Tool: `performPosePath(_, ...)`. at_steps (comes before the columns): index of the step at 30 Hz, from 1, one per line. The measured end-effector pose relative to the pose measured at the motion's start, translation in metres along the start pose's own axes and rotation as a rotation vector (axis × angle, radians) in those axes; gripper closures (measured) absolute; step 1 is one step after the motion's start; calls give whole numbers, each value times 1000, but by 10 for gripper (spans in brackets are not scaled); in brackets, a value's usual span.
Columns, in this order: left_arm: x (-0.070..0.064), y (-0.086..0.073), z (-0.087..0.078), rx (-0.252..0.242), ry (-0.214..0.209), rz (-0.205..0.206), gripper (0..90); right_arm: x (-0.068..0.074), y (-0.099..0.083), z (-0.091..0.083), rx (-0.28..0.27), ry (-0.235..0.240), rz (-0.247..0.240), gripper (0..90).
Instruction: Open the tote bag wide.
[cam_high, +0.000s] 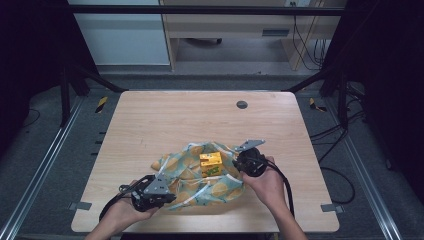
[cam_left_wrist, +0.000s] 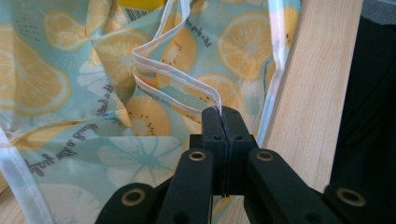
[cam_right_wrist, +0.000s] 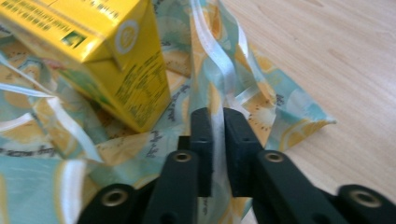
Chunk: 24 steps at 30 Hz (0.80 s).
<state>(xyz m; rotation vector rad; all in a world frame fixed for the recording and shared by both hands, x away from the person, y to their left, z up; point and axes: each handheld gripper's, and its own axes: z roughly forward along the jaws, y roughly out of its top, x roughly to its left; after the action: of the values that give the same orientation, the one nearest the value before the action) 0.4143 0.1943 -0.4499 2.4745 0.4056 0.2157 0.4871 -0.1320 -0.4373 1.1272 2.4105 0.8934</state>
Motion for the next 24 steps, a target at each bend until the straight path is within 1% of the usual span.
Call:
performPosePath(2, -2, 0, 3, 7, -4, 2, 899, -5, 5, 0, -11, -15, -1, 886)
performPosePath(3, -3, 0, 5, 15, -6, 9, 899, -6, 6, 0, -12, -21, -3, 889)
performPosePath(5, -4, -1, 7, 23, -4, 13, 899, -10, 9, -1, -25, -30, 9, 892)
performPosePath(6, -4, -1, 7, 23, -4, 13, 899, -10, 9, -1, -25, -30, 9, 892)
performPosePath(8, -4, -1, 10, 26, -7, 10, 898, -16, 12, -2, -27, -48, 11, 894)
performPosePath(10, -4, 0, 12, 26, -8, 9, 899, -21, 13, -3, -40, -63, 25, 894)
performPosePath(15, -6, 0, 18, 31, -11, 7, 898, -31, 10, 2, -40, -89, 49, 895)
performPosePath(18, -7, 1, 22, 37, -11, 8, 898, -35, 5, 7, -29, -99, 61, 895)
performPosePath(22, -8, 2, 25, 43, -15, 9, 898, -36, -1, 13, -12, -103, 68, 895)
performPosePath(24, -8, 2, 26, 46, -17, 9, 898, -37, -3, 13, -15, -104, 67, 895)
